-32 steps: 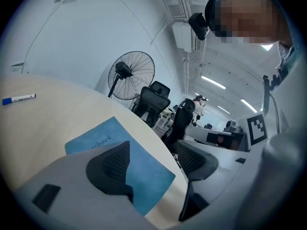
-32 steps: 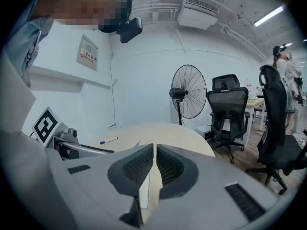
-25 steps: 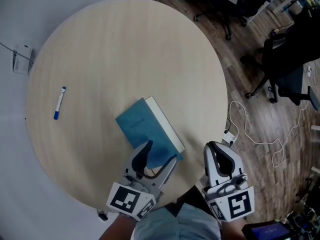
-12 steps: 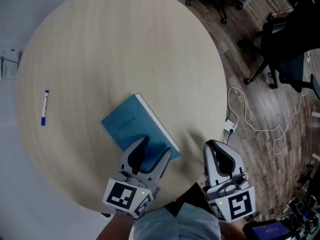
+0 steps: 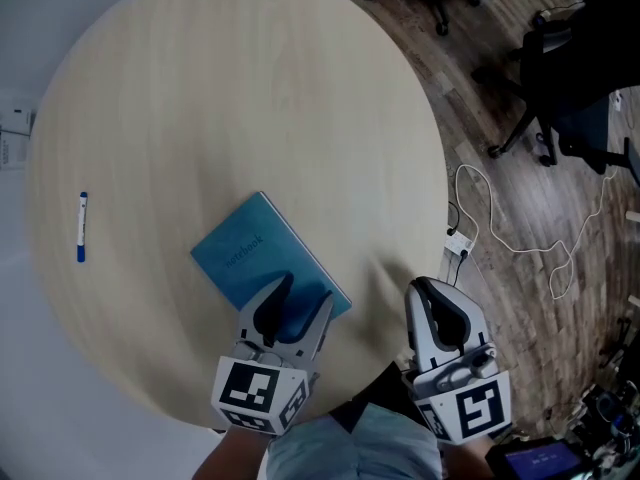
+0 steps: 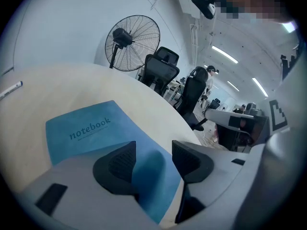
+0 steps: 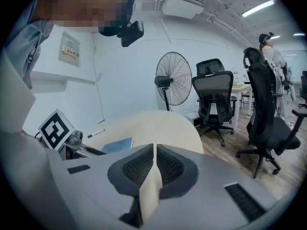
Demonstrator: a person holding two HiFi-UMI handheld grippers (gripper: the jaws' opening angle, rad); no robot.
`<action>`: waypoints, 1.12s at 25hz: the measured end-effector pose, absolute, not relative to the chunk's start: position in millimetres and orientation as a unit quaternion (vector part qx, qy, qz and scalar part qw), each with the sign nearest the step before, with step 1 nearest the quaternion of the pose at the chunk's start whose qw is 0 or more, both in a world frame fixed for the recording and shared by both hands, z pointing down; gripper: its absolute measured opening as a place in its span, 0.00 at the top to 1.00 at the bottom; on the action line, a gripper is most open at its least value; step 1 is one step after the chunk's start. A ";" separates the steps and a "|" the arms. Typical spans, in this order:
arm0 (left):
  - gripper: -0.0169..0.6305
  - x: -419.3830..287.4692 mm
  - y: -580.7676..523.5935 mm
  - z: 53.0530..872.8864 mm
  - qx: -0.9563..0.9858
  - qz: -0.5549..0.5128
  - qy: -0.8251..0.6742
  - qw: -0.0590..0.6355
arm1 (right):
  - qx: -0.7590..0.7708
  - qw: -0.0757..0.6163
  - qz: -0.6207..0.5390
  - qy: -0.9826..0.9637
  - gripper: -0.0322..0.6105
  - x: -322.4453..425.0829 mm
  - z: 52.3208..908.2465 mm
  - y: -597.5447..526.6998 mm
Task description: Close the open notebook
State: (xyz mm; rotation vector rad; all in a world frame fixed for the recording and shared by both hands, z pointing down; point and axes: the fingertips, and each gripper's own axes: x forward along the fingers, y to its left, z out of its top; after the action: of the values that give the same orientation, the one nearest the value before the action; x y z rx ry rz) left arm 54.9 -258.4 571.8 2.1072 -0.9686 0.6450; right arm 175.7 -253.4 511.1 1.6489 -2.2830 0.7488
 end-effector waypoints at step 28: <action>0.84 8.3 -178.7 392.1 0.809 0.114 -0.538 0.207 | 0.500 0.059 0.128 -0.854 0.87 134.3 362.7 -180.3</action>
State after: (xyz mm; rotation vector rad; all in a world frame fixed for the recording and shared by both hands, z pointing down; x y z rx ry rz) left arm 8.3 -178.7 392.1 2.2524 -1.4978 0.3187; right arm 134.3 -180.3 362.7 1.5157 -2.5876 0.3872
